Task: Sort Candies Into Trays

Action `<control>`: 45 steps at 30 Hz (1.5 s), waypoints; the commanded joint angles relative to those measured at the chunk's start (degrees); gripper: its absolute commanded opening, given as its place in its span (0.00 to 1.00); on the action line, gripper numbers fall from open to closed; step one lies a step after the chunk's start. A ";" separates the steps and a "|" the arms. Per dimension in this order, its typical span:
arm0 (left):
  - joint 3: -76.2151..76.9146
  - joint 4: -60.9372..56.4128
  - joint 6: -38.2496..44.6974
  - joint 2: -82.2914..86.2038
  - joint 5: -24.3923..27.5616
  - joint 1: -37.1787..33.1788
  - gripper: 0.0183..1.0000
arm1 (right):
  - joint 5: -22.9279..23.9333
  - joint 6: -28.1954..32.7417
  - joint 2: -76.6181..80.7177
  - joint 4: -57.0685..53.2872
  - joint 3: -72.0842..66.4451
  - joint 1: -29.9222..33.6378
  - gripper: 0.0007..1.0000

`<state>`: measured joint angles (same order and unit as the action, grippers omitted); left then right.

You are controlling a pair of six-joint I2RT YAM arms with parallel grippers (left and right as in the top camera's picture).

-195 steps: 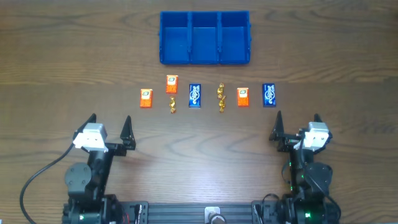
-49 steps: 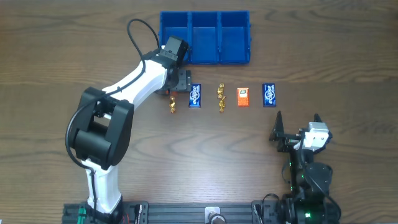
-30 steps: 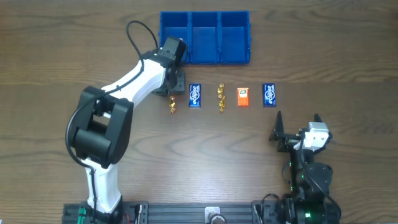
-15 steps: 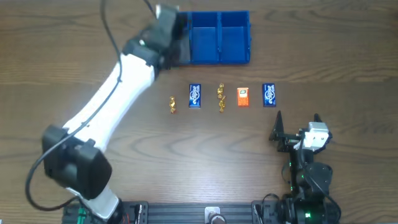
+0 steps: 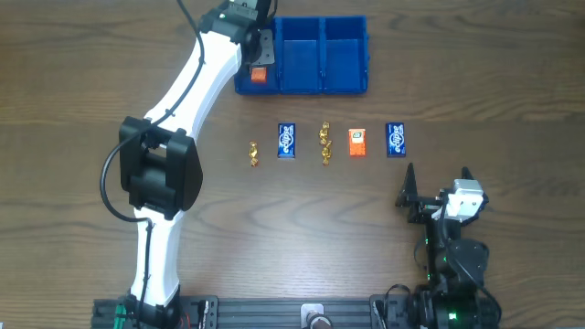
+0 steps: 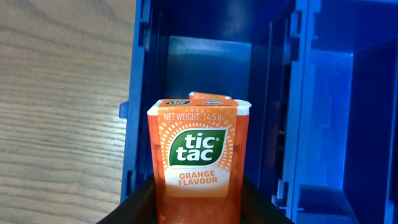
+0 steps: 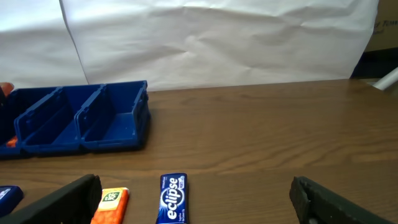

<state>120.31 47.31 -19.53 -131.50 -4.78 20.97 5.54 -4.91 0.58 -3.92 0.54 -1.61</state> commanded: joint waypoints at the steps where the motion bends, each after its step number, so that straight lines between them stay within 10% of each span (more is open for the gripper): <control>1: 1.68 -0.72 1.57 0.55 0.39 -0.35 0.30 | -0.15 0.68 -0.42 -0.31 -0.09 0.35 1.00; 9: 1.90 -0.42 1.79 2.23 -1.57 0.09 0.97 | -0.15 0.68 -0.42 -0.31 -0.09 0.35 1.00; 19: 5.07 9.68 -22.71 10.21 -16.68 26.34 0.94 | -0.15 0.68 -0.42 -0.31 -0.09 0.35 1.00; 45: 5.09 4.55 -27.19 -12.66 -0.61 29.64 0.84 | -0.15 0.68 -0.42 -0.28 -0.09 0.35 1.00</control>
<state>125.05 51.46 -46.68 -142.63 -7.11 51.00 5.54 -4.91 0.58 -3.92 0.54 -1.61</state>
